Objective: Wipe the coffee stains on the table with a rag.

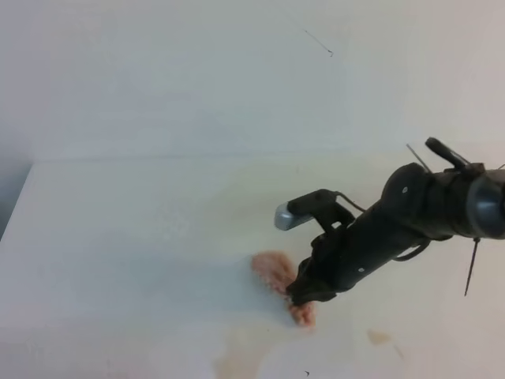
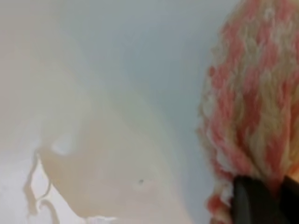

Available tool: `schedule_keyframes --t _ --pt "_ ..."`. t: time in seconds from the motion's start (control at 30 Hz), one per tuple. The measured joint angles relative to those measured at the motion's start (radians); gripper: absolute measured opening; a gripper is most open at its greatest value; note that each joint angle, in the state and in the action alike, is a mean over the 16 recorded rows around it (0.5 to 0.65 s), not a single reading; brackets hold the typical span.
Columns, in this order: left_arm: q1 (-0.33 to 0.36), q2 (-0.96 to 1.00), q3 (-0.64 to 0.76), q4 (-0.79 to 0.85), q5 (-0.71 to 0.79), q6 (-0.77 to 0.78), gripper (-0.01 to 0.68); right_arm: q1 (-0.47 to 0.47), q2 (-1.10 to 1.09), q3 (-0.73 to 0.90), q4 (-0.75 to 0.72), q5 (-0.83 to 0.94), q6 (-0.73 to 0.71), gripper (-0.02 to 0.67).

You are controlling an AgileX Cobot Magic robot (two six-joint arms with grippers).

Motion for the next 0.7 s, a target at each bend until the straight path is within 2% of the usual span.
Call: schedule_keyframes --t 0.17,0.3,0.7 --pt "0.0 -0.002 0.003 0.0 -0.001 0.0 0.0 -0.049 -0.019 0.0 0.005 0.055 -0.024 -0.003" --pt "0.0 0.0 0.0 0.0 0.001 0.0 -0.001 -0.041 -0.044 0.0 0.024 0.104 -0.046 -0.002" --pt "0.0 -0.004 0.006 0.0 -0.001 0.0 0.0 0.157 -0.069 0.0 0.113 0.195 -0.087 -0.002"
